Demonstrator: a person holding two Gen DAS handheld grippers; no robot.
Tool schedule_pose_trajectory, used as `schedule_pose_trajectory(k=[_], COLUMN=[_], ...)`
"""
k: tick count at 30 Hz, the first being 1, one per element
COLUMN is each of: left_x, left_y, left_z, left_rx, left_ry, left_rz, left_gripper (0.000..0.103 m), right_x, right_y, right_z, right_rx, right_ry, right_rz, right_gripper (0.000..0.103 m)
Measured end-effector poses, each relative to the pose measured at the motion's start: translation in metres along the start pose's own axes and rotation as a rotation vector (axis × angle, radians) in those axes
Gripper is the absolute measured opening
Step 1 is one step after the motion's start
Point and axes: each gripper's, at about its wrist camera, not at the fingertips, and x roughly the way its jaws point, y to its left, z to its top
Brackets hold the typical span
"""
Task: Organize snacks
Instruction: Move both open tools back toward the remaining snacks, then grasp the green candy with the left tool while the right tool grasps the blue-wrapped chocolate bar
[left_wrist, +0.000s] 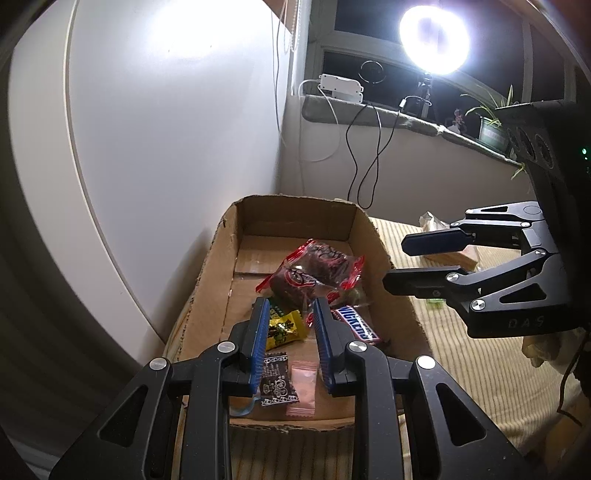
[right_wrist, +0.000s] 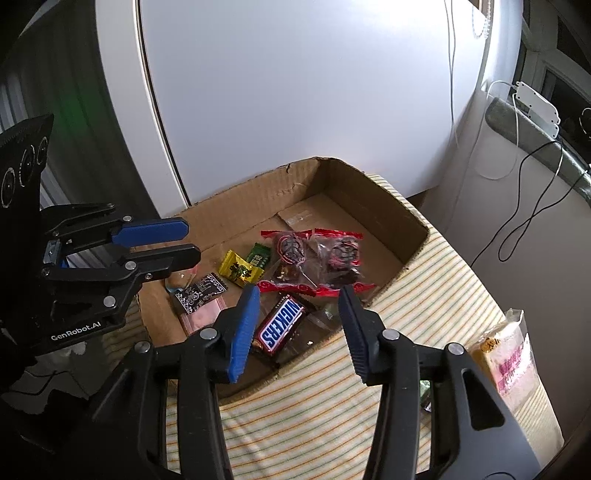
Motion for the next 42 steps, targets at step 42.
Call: schedule_pose_trajectory(k=[42], left_x=[0.055], left_y=[-0.177], left_z=[0.003], left_rx=[0.125], left_ry=[0.092], left_rz=[-0.217], left_gripper=[0.051], right_x=[-0.078], right_y=[-0.145], right_z=[-0.126], right_rx=[0.208], right_ry=[-0.030], right_rz=[-0.069], right_gripper=[0.063])
